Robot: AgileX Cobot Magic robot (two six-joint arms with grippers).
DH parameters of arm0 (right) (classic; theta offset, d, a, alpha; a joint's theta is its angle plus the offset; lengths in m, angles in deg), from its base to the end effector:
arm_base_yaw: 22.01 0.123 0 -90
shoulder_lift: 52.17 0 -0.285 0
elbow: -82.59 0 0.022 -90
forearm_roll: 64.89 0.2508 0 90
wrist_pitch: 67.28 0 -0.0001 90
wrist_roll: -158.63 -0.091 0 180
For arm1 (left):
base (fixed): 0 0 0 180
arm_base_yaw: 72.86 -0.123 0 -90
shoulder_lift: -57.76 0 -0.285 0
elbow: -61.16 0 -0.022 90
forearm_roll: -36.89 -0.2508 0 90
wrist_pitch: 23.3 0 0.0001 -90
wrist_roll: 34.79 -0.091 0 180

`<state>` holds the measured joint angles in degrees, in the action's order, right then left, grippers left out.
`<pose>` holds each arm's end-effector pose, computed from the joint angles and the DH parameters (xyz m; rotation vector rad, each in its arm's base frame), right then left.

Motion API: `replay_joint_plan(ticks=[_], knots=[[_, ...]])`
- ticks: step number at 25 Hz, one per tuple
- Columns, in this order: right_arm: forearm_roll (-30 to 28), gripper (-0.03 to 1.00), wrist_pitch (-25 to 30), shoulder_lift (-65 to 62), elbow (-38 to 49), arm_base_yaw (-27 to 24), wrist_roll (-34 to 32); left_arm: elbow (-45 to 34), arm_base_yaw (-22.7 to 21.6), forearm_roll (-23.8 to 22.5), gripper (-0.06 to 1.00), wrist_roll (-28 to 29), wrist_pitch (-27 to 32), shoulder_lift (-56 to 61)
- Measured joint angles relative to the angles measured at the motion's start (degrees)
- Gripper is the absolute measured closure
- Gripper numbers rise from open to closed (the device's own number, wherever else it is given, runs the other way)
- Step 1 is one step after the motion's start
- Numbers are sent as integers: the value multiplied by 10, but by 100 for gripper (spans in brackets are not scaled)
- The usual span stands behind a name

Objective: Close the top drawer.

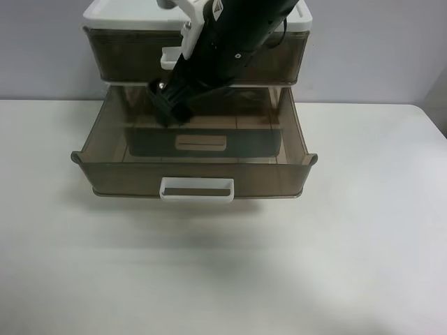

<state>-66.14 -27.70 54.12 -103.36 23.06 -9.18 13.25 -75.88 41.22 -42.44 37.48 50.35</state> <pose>0.2757 0.2746 0.3035 -1.1892 2.1483 0.2299 -0.0070 -0.0064 0.2806 0.0861 2.0223 0.0277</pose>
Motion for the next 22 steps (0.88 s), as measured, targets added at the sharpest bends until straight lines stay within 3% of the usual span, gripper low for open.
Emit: replay_joint_plan(ticks=[6,12,15,22], knots=[[4,-3,-31,17,0,-6,3,0,0,0,-5,0,0,0],[72,-3,-18,-31,0,-6,58,0,0,0,-5,0,0,0],[86,-3,46,-102,0,-6,64,0,0,0,-5,0,0,0],[58,-3,266,-271,0,-6,31,0,0,0,-5,0,0,0]])
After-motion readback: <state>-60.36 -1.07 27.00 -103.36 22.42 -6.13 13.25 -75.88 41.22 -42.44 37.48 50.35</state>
